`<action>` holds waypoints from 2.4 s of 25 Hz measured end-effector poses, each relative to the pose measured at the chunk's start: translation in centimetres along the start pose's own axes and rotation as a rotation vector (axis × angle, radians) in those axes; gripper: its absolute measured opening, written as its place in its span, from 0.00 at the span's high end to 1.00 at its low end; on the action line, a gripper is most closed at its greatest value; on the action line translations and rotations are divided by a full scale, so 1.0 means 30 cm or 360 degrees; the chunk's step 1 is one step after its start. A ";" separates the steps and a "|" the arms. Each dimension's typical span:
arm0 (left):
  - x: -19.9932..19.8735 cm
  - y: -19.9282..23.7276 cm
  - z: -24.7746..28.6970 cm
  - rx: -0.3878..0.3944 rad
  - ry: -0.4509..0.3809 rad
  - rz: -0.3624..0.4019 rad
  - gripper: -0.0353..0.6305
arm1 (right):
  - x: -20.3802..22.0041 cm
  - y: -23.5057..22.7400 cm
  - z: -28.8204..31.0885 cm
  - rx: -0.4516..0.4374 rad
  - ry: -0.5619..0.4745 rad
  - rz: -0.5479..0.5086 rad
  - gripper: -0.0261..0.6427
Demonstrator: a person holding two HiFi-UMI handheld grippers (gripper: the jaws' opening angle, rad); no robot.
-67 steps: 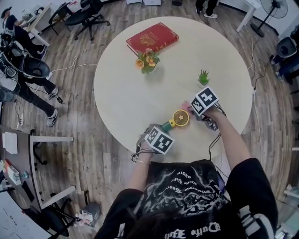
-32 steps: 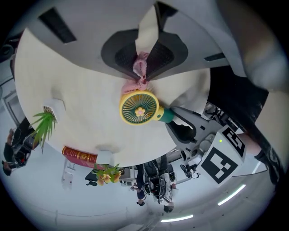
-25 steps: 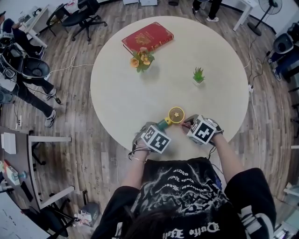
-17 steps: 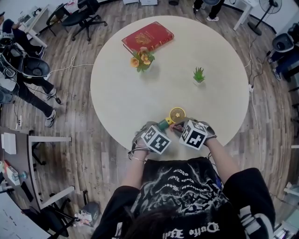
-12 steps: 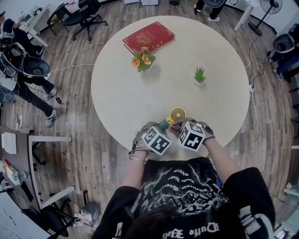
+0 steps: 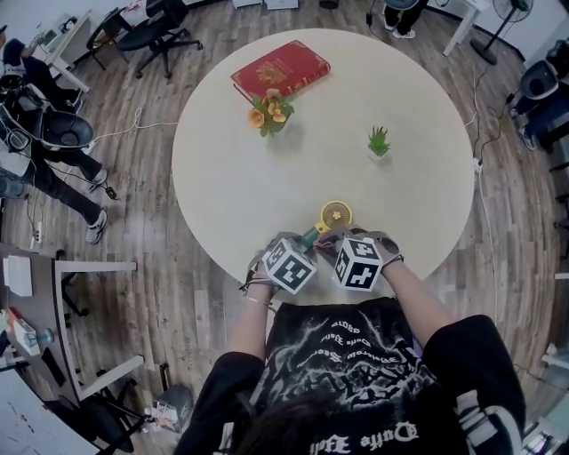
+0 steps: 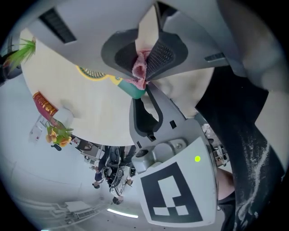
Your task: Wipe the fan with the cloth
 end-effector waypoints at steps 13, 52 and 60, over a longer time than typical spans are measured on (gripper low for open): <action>0.001 -0.037 -0.005 0.0089 -0.0120 -0.0059 0.57 | 0.050 -0.025 -0.137 0.0053 -0.0192 0.0184 0.90; -0.380 0.084 -0.177 0.0974 -0.1324 -0.1688 0.65 | 0.147 -0.143 -0.444 0.0611 -0.0844 0.1286 0.90; -0.486 0.066 -0.313 0.1298 -0.1729 -0.1856 0.65 | -0.111 -0.130 -0.467 0.0291 -0.1140 0.1188 0.90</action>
Point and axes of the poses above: the fingertips, and each gripper's own axes: z forward along the fingers, y to its left, x out of its underside, the point moved 2 cm from there along -z, backward along the fingers, and after that the axes turned 4 degrees about x, right-handed, at the moved point
